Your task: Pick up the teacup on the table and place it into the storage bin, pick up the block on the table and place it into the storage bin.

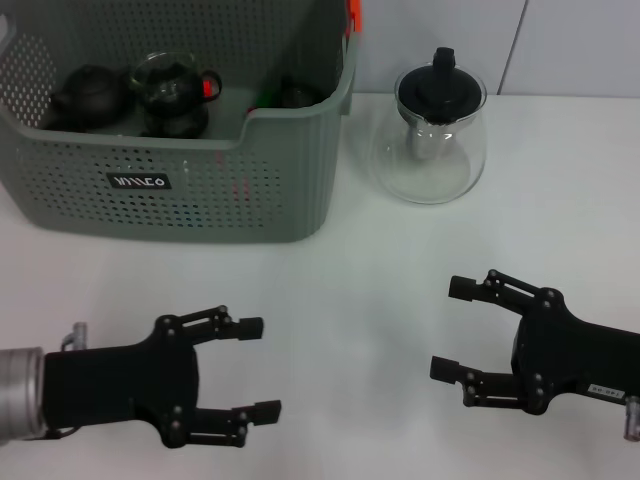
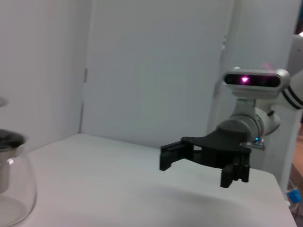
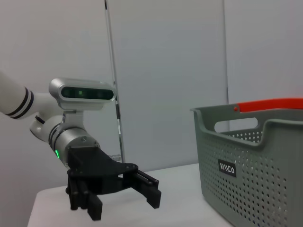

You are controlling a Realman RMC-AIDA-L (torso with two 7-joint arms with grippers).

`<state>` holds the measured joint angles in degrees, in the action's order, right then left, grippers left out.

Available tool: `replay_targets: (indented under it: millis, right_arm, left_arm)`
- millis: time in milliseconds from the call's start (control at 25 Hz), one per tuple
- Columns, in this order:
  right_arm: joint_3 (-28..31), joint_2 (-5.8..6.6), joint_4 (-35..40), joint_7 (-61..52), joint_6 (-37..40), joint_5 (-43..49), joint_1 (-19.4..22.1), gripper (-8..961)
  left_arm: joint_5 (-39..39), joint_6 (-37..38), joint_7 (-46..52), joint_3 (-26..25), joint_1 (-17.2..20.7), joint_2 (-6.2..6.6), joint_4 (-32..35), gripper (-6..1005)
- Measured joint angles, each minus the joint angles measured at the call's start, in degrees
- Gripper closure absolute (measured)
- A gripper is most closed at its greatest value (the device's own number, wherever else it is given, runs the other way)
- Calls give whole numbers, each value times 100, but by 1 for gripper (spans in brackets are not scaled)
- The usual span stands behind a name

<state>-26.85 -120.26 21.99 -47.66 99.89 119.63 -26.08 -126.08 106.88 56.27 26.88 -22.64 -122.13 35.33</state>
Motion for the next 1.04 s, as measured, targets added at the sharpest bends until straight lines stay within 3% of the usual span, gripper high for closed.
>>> replay_targets:
  millis: [320, 1040]
  right_arm:
    - [-316, 3, -131, 241, -44, -1, 67, 6]
    - [-310, 2, -213, 291, -83, -18, 44, 7]
  left_arm:
    - [-20, -419, -80, 444, -190, -21, -211, 127]
    - [-7, -618, -28, 395, -187, -31, -297, 127]
